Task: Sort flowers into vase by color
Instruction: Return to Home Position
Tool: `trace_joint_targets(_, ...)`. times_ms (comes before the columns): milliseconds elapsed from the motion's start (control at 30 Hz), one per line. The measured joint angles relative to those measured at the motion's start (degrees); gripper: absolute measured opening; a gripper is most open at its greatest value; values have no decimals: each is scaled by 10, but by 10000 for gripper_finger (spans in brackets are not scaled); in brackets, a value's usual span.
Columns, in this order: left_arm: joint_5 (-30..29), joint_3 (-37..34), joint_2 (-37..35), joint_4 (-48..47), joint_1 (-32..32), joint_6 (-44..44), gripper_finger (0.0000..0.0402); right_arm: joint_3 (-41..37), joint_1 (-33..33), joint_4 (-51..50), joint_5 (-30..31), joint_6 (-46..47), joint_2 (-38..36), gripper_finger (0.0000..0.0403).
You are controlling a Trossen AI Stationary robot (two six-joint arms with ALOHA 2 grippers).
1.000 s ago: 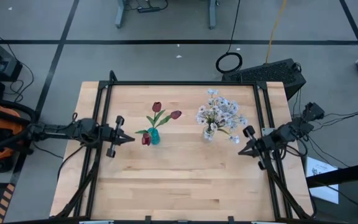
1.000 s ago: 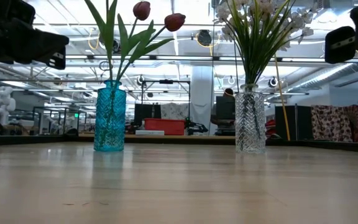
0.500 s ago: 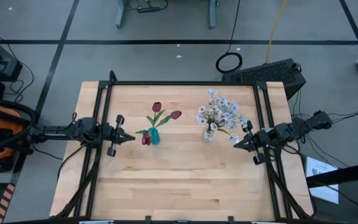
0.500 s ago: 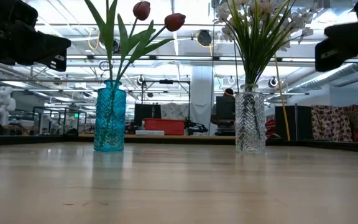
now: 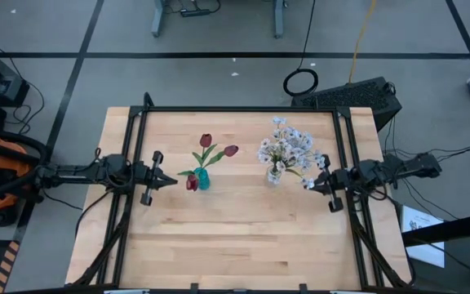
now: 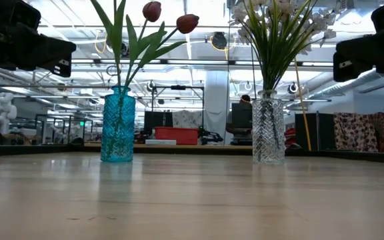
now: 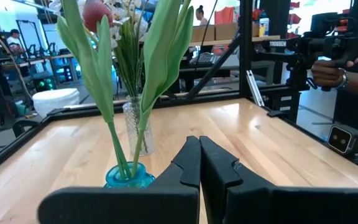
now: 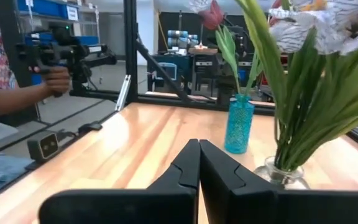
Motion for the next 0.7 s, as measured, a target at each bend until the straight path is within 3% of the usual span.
trace_joint_targets(433, -5, 0, 0, -1, 0, -5, 0, 0, -65, -4, -42, -5, 0, 0)
trace_joint_targets(700, -39, 0, 0, -7, 0, 0, 0, 0, -75, -5, -26, 2, 1, 0)
